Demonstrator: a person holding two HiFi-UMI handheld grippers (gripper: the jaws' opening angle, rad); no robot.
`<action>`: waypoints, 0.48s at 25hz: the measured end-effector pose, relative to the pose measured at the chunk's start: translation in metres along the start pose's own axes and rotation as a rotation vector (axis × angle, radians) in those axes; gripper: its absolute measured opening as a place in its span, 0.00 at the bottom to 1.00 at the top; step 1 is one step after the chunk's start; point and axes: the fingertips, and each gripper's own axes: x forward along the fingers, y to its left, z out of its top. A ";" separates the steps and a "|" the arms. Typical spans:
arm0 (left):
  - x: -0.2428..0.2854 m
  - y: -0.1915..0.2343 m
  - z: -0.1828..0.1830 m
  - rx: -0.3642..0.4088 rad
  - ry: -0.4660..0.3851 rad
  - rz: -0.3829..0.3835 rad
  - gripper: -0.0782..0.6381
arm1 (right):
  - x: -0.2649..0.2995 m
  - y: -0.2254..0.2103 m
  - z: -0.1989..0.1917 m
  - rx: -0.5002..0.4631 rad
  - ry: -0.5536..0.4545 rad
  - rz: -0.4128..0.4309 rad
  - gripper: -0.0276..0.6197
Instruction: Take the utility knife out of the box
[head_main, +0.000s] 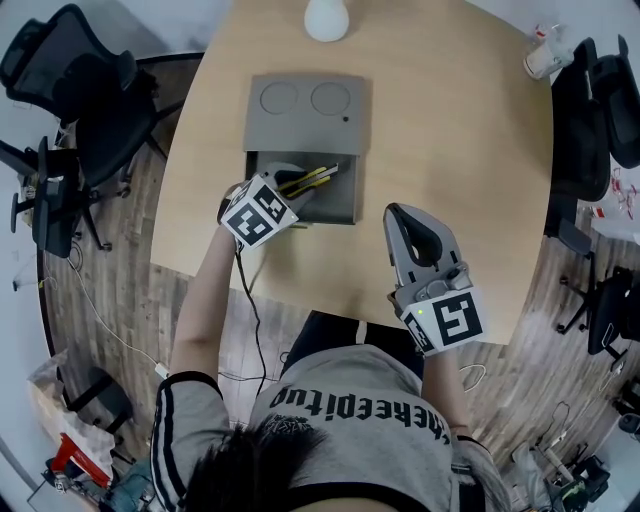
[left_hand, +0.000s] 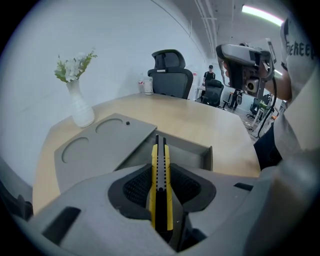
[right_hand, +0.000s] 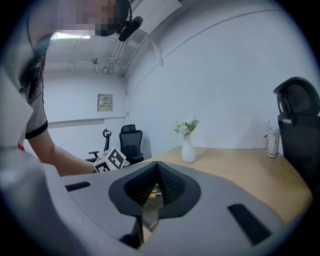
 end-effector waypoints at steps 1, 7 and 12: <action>-0.004 0.000 0.003 -0.009 -0.016 0.012 0.28 | -0.001 0.001 0.001 -0.003 -0.003 0.005 0.05; -0.027 -0.006 0.022 -0.057 -0.114 0.079 0.28 | -0.008 0.006 0.007 -0.020 -0.020 0.036 0.05; -0.043 -0.011 0.032 -0.099 -0.174 0.136 0.28 | -0.015 0.012 0.013 -0.035 -0.034 0.065 0.05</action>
